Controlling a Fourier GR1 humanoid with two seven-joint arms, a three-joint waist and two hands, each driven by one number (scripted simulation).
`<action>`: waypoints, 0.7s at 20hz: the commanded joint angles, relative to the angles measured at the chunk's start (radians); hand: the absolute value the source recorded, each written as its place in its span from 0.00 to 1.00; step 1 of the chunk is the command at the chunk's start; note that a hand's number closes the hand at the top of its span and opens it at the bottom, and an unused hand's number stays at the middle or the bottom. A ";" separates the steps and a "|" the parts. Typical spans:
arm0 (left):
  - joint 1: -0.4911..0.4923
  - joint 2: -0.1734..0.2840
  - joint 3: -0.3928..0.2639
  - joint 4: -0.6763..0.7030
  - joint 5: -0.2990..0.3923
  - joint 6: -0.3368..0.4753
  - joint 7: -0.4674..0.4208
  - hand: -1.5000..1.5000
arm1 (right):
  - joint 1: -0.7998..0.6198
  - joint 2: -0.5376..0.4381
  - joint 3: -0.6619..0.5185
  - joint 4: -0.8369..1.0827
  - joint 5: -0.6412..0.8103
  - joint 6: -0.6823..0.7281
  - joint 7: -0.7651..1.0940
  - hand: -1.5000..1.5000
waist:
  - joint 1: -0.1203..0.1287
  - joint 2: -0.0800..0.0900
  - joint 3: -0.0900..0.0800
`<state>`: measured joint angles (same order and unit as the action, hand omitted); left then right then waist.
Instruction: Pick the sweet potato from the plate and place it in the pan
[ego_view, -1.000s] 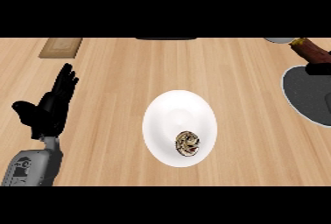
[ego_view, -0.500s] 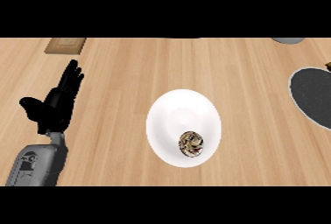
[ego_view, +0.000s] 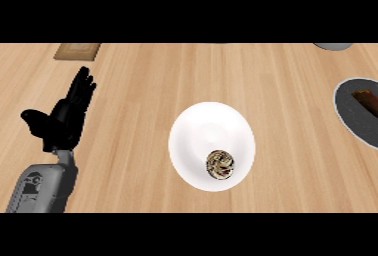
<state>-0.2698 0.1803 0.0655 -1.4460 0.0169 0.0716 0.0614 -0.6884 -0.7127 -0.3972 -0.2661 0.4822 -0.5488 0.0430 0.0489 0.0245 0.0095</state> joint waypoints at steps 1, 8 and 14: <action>0.010 0.001 0.000 0.005 -0.003 -0.005 -0.023 0.50 | 0.007 -0.006 -0.073 0.045 -0.087 0.154 -0.092 0.00 | 0.004 0.004 0.001; -0.004 0.006 0.013 0.019 0.002 -0.004 -0.010 0.50 | 0.050 0.018 -0.171 0.019 -0.169 0.057 -0.318 0.00 | -0.007 0.000 -0.001; 0.022 0.013 0.012 -0.018 -0.001 -0.006 0.013 0.50 | 0.100 0.063 -0.328 -0.034 -0.333 0.036 -0.527 0.00 | -0.026 -0.011 -0.003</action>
<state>-0.2527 0.1909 0.0718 -1.4638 0.0175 0.0635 0.0739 -0.6193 -0.6700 -0.6397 -0.2774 0.2387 -0.5167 -0.3612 0.0337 0.0164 0.0072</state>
